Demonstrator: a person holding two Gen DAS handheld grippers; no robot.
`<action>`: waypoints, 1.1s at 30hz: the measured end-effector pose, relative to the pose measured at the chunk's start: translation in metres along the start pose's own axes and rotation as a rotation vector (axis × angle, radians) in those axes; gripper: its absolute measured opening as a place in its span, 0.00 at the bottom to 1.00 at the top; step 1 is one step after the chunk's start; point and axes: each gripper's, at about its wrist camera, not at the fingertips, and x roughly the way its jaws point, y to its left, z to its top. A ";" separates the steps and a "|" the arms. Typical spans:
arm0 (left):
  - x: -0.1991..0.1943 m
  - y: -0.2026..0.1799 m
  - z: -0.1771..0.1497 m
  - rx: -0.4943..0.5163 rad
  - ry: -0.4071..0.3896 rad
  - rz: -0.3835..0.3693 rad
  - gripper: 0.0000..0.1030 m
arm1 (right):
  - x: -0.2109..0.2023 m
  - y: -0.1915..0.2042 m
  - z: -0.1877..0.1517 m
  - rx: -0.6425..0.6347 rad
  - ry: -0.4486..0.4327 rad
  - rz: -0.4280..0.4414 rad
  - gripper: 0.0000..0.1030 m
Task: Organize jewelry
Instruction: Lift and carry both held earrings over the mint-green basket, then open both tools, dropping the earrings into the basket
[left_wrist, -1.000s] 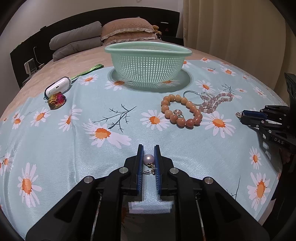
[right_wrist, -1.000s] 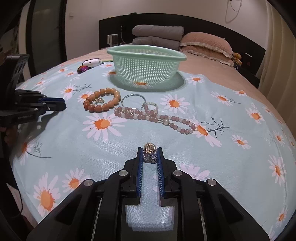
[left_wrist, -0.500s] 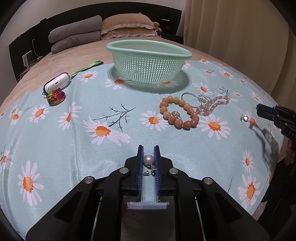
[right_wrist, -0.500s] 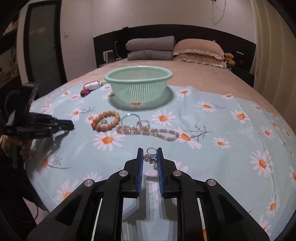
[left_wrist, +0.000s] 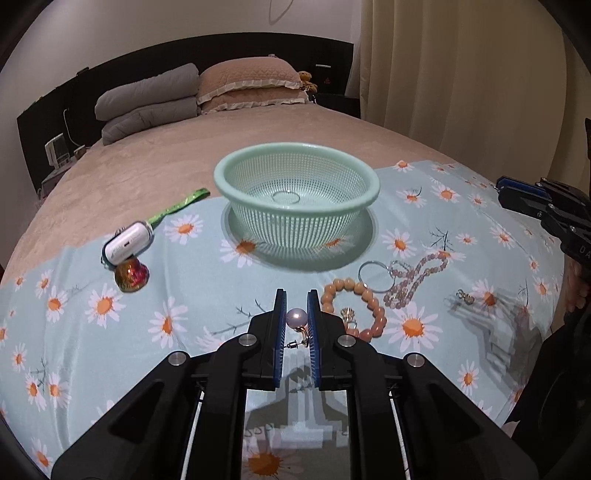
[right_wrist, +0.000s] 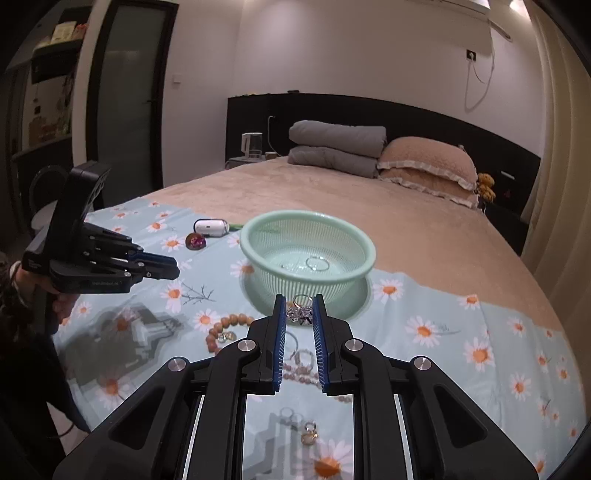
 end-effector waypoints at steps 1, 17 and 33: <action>-0.002 0.000 0.008 0.004 -0.012 0.001 0.11 | 0.004 0.000 0.009 -0.017 -0.003 0.000 0.13; 0.053 0.021 0.092 0.060 -0.082 -0.020 0.11 | 0.112 -0.035 0.075 -0.013 0.029 0.047 0.13; 0.050 0.050 0.090 -0.037 -0.173 0.014 0.94 | 0.136 -0.070 0.060 0.166 0.000 -0.024 0.83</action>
